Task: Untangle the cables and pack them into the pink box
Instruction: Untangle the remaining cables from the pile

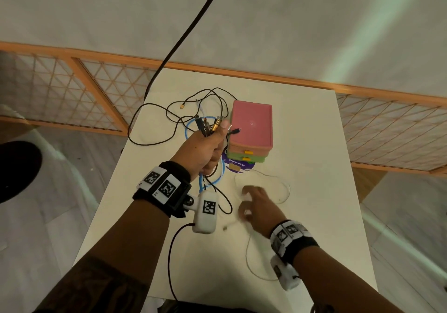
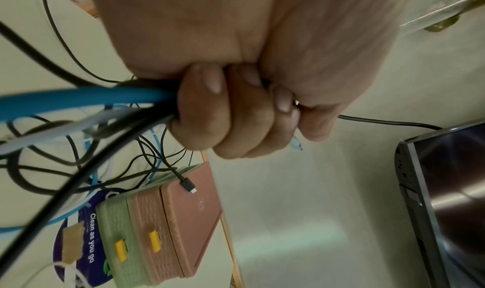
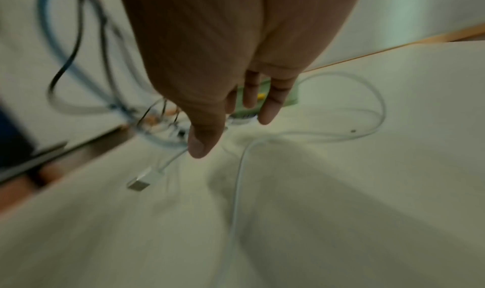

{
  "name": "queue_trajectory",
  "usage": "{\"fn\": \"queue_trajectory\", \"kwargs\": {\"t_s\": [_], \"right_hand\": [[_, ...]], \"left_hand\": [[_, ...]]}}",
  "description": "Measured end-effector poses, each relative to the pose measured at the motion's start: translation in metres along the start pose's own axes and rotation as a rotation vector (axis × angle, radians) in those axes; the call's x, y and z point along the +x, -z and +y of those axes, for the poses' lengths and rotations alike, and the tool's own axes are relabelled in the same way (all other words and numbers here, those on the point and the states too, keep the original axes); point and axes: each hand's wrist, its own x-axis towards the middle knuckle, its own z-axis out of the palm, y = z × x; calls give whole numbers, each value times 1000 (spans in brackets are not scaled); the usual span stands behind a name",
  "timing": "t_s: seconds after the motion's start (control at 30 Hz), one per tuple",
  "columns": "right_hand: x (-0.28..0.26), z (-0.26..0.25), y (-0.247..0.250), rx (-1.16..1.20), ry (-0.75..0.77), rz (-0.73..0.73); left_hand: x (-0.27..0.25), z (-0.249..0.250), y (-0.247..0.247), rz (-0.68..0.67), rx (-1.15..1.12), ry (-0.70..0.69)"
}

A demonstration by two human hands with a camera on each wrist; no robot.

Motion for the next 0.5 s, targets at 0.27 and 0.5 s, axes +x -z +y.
{"fn": "queue_trajectory", "kwargs": {"t_s": [0.27, 0.5], "right_hand": [[-7, -21, 87, 605, -347, 620], [-24, -100, 131, 913, -148, 672]], "left_hand": [[5, -3, -2, 15, -44, -11], [3, 1, -17, -78, -62, -46]]}}
